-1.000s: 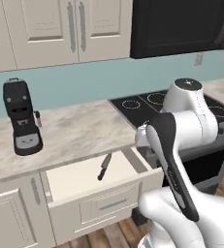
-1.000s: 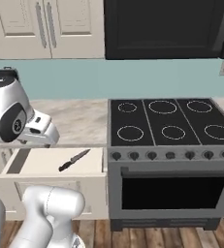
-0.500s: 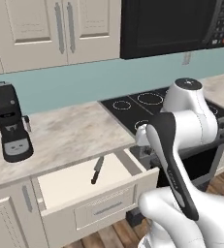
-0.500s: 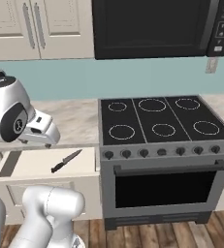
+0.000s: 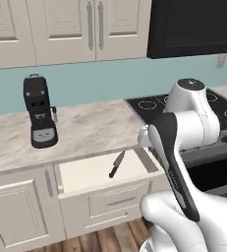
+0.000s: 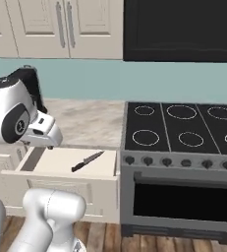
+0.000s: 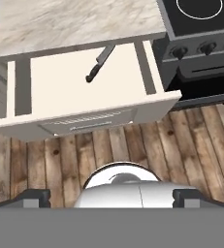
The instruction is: Pick up the knife from the drawer and place it on the cutting board. Then place the meat from the plate to the cutting board.
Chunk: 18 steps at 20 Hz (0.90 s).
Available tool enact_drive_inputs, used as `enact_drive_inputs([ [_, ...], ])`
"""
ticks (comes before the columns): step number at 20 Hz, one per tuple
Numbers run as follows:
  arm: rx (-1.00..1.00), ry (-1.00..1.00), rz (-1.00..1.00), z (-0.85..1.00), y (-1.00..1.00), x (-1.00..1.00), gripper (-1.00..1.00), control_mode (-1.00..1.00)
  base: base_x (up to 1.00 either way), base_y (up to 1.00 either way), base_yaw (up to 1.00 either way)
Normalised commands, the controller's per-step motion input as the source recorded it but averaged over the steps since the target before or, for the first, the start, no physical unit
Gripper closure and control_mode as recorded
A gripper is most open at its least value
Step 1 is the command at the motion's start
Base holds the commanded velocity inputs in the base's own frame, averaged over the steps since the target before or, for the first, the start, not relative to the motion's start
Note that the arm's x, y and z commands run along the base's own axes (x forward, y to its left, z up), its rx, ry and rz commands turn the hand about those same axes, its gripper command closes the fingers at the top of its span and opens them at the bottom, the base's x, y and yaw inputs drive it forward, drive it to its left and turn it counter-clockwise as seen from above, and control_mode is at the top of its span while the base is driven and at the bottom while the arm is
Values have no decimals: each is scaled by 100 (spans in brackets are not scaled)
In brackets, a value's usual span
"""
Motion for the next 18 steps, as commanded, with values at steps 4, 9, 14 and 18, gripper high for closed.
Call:
enact_drive_inputs([
  [4, 0, 0, 0, 0, 0, 0, -100, 100, -100, -68, 60],
  [9, 0, 0, 0, 0, 0, 0, -100, 100, -96, -98, 54],
  [14, 0, 0, 0, 0, 0, 0, -100, 100, -91, -18, 35],
  [18, 0, 0, 0, 0, 0, 0, -100, 100, -100, -50, 13],
])
